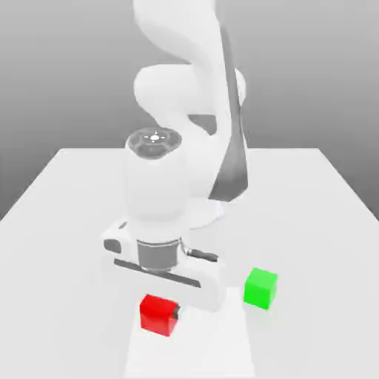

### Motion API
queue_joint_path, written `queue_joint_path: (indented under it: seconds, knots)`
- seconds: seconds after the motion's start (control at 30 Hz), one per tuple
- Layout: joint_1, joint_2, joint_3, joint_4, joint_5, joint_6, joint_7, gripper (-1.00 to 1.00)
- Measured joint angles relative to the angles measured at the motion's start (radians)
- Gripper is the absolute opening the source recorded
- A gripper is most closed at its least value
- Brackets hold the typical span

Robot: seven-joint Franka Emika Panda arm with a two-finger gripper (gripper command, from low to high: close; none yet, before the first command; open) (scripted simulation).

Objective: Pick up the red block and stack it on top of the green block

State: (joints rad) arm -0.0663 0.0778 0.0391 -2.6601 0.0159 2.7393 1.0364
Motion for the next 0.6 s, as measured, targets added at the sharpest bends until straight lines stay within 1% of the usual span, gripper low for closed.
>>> queue_joint_path:
  seconds: [0.1, 0.27, 0.37, 0.5, 0.53, 0.6]
  knots:
    - [0.145, -0.108, 0.058, -0.08, 0.041, -0.027, -0.078, -1.0]
    - [0.29, -0.276, 0.132, -0.217, 0.075, -0.058, -0.188, -1.0]
    - [0.306, -0.226, 0.149, -0.236, 0.051, 0.01, -0.185, -1.0]
    - [0.291, -0.091, 0.151, -0.234, -0.02, 0.141, -0.138, -1.0]
    - [0.292, -0.058, 0.144, -0.233, -0.042, 0.173, -0.123, 1.0]
    - [0.289, -0.058, 0.144, -0.233, -0.042, 0.173, -0.123, 1.0]
